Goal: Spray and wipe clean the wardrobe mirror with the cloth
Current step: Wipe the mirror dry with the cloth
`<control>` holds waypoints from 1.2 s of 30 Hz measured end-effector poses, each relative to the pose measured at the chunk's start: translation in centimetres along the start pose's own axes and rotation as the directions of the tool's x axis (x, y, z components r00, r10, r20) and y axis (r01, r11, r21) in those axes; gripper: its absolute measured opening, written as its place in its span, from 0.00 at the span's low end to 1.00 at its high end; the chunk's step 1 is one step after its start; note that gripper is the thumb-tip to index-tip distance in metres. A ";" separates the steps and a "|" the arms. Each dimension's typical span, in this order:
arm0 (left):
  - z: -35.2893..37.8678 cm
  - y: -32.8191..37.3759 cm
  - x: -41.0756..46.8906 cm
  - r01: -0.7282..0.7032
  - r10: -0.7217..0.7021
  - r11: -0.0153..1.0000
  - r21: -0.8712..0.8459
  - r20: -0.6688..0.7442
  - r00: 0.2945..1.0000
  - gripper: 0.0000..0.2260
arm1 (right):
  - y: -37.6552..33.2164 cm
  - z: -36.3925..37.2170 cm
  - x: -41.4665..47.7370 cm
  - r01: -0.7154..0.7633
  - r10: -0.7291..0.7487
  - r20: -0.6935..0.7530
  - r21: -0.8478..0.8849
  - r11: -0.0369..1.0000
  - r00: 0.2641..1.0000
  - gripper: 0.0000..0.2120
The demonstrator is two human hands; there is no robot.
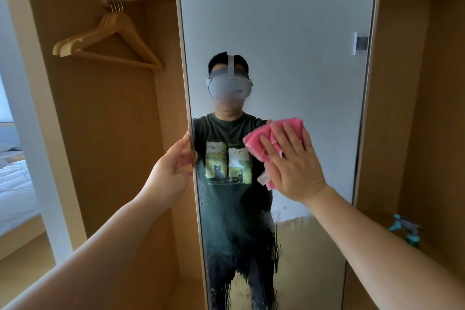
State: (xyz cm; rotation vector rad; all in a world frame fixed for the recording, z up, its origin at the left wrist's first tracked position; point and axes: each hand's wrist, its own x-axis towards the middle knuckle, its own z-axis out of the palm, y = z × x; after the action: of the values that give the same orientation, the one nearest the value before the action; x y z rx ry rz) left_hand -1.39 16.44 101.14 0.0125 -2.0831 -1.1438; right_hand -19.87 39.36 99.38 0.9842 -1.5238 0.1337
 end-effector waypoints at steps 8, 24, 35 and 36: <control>-0.1 -0.6 0.2 0.004 -0.004 1.000 0.023 -0.011 1.000 0.40 | 5.1 -1.7 5.4 -0.170 0.169 -0.039 -0.046 0.984 0.985 0.30; 0.0 -1.1 0.3 -0.030 0.030 1.000 -0.001 -0.021 0.999 0.46 | 2.4 -0.7 -0.3 -0.326 0.326 0.013 0.014 0.945 0.945 0.28; 0.0 -1.7 0.6 -0.054 0.054 0.998 -0.020 -0.007 0.999 0.47 | -1.4 0.7 -8.5 -0.371 0.366 0.104 0.031 0.928 0.925 0.28; 0.0 -1.7 0.6 -0.055 0.054 0.998 -0.020 -0.009 0.998 0.47 | -1.4 0.7 -8.8 -0.373 0.368 0.115 0.034 0.927 0.923 0.28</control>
State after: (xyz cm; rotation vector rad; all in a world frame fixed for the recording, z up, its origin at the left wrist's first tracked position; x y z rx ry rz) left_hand -2.39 15.22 100.19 -0.0490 -2.0518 -1.1303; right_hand -20.55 42.36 91.03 0.7444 -1.8034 0.3997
